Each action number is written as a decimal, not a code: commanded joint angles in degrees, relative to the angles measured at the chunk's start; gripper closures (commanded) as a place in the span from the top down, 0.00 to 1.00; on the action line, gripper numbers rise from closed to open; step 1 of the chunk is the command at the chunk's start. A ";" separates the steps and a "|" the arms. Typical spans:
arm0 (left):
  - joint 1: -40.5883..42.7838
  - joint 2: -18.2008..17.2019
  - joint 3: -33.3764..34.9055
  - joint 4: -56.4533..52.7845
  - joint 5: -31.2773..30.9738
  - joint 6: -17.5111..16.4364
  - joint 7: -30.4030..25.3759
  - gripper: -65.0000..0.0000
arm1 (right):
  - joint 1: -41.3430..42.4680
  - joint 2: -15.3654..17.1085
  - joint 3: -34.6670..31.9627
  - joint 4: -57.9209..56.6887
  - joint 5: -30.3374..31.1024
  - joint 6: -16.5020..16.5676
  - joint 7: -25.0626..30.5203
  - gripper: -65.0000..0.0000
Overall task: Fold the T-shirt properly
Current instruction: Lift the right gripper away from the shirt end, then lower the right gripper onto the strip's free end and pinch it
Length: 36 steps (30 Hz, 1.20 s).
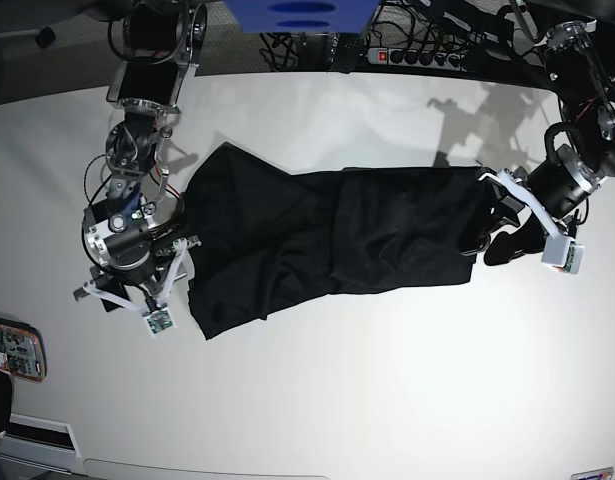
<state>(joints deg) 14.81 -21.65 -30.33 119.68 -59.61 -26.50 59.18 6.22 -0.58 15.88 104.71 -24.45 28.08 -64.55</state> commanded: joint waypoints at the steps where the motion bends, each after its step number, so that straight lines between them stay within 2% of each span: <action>1: 0.36 -0.64 -0.40 0.89 -1.00 -0.09 -1.38 0.43 | 1.12 0.01 1.57 0.66 1.11 -0.34 1.13 0.46; 3: 0.62 -0.64 -0.40 0.89 -1.00 -0.09 -1.38 0.43 | 1.12 0.01 3.68 -0.05 2.51 -0.60 4.29 0.46; 4: 0.62 -0.55 -0.40 0.89 -1.00 -0.09 -1.38 0.43 | 1.21 0.01 4.30 -0.49 2.43 -1.83 7.19 0.46; 5: 0.62 -0.55 -0.40 0.89 -1.00 -0.09 -1.38 0.43 | 1.21 0.01 4.56 -0.75 1.90 -4.30 10.09 0.46; 8: 0.62 -0.55 -0.40 0.89 -1.00 -0.09 -1.38 0.43 | 1.12 0.01 4.38 -1.28 -4.43 -16.43 17.65 0.46; 9: 0.62 -0.55 -0.40 0.89 -1.00 -0.09 -1.38 0.43 | 1.12 0.01 3.77 -1.37 -6.89 -19.59 18.97 0.46; 10: 0.62 -0.55 -0.40 0.89 -1.00 -0.09 -1.38 0.43 | 1.12 0.01 2.63 -1.72 -9.09 -21.26 19.50 0.46; 12: 0.62 -0.55 -0.40 0.89 -0.56 -0.09 -1.38 0.43 | 1.12 0.01 1.04 -1.98 -9.79 -21.00 18.44 0.46; 14: 0.36 -0.55 -0.40 0.89 1.11 -0.09 -1.38 0.43 | 1.03 0.01 0.34 -1.80 -5.40 -18.19 15.98 0.46; 17: 0.53 -0.55 -0.40 0.89 2.16 -0.09 -1.38 0.43 | 0.77 0.27 2.01 -1.28 6.56 -11.42 8.33 0.46; 21: 1.15 -0.55 -0.40 0.89 2.25 -0.09 -1.38 0.43 | 1.12 0.27 12.12 -1.98 24.23 -7.28 -0.46 0.46; 22: 1.15 -0.55 -0.40 0.89 2.25 -0.09 -1.38 0.43 | 1.47 0.62 14.32 -1.98 28.27 -6.76 -2.04 0.46; 26: 0.97 -0.55 -0.40 0.89 2.25 -0.09 -1.38 0.43 | 6.13 5.90 18.54 -4.18 40.93 -6.67 -7.05 0.46; 32: 0.80 -0.55 -0.40 0.89 2.25 -0.09 -1.38 0.43 | 8.07 9.24 21.00 -16.22 57.63 -6.67 -9.86 0.46; 36: 0.80 -0.55 -0.40 0.89 2.25 -0.09 -1.38 0.43 | 6.57 10.03 19.95 -19.04 58.78 -6.76 -8.54 0.46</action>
<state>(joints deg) 15.94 -21.58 -30.44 119.68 -56.38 -26.52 59.16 10.44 8.38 36.01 84.47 32.10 21.02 -75.29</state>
